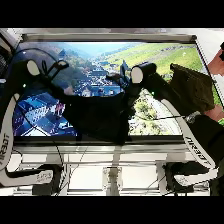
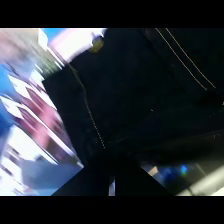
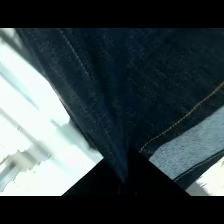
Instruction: Fold the clothes and pants, and hang the long-sleeved shirts on hangers.
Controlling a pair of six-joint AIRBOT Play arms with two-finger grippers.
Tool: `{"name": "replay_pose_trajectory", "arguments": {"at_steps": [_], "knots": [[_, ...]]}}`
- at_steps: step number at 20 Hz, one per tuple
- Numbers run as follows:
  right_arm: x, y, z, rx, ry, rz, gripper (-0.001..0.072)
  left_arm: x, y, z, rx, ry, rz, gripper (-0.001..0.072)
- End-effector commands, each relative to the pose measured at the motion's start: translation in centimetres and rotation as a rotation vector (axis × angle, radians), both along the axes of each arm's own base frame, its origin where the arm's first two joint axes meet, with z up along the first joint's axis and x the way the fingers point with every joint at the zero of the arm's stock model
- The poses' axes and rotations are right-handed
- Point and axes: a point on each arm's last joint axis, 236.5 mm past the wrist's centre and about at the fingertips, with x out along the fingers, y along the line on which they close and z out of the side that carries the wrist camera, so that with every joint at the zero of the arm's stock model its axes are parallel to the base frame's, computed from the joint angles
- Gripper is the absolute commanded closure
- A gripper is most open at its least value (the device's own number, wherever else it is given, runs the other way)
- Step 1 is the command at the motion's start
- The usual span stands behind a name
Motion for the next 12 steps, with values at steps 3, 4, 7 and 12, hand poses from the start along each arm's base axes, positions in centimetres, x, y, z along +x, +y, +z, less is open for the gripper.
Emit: {"name": "replay_pose_trajectory", "arguments": {"at_steps": [3, 4, 7, 12], "knots": [[-6.3, 1.1, -2.8, 0.004, 0.208, 0.032, 0.0693, -7.7, -1.8, -0.8, -0.040, 0.141, -0.126, 0.0685], [-7.0, 1.2, -3.3, 0.012, 0.237, 0.028, 0.0693, -8.6, -2.0, -0.6, -0.038, 0.156, -0.137, 0.0685], [-9.0, 1.3, -4.4, 0.032, 0.305, 0.019, 0.0671, -10.8, -2.5, 0.0, -0.040, 0.213, -0.165, 0.0684], [-13.2, 3.8, -3.1, 0.201, 0.487, 0.087, 0.0488, -15.6, -3.3, 0.4, -0.041, 0.405, -0.236, 0.0677]]}}
